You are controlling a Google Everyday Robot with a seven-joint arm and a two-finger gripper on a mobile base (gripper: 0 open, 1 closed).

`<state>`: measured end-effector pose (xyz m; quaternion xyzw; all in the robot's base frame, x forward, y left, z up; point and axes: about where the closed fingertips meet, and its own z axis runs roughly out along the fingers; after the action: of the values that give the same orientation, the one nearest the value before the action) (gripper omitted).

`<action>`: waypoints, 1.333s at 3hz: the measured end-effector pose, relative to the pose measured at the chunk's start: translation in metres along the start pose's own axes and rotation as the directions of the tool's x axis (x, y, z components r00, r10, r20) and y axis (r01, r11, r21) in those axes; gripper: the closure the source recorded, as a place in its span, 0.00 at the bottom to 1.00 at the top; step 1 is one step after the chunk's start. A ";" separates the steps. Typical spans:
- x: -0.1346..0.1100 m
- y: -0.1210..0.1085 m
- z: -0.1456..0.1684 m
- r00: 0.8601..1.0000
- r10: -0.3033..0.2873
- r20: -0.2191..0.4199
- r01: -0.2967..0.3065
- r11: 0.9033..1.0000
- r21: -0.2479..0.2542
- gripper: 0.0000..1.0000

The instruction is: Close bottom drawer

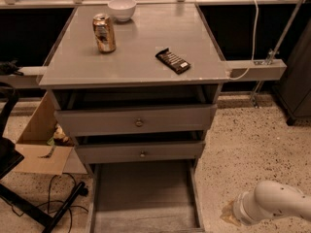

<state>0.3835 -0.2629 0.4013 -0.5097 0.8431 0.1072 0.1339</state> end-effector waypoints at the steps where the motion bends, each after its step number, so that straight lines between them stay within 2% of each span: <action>1: 0.047 -0.005 0.045 0.998 0.068 0.018 -0.068 0.998 0.003 0.85; 2: 0.071 -0.007 0.082 0.985 0.169 0.036 -0.167 0.985 -0.045 1.00; 4: 0.074 -0.006 0.102 0.983 0.184 0.031 -0.181 0.981 -0.068 1.00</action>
Offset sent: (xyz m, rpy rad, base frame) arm -0.0251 -0.0427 -0.1572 0.1765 0.2199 -0.2834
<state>0.3679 -0.2945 0.2800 -0.4323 0.8796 0.1560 0.1226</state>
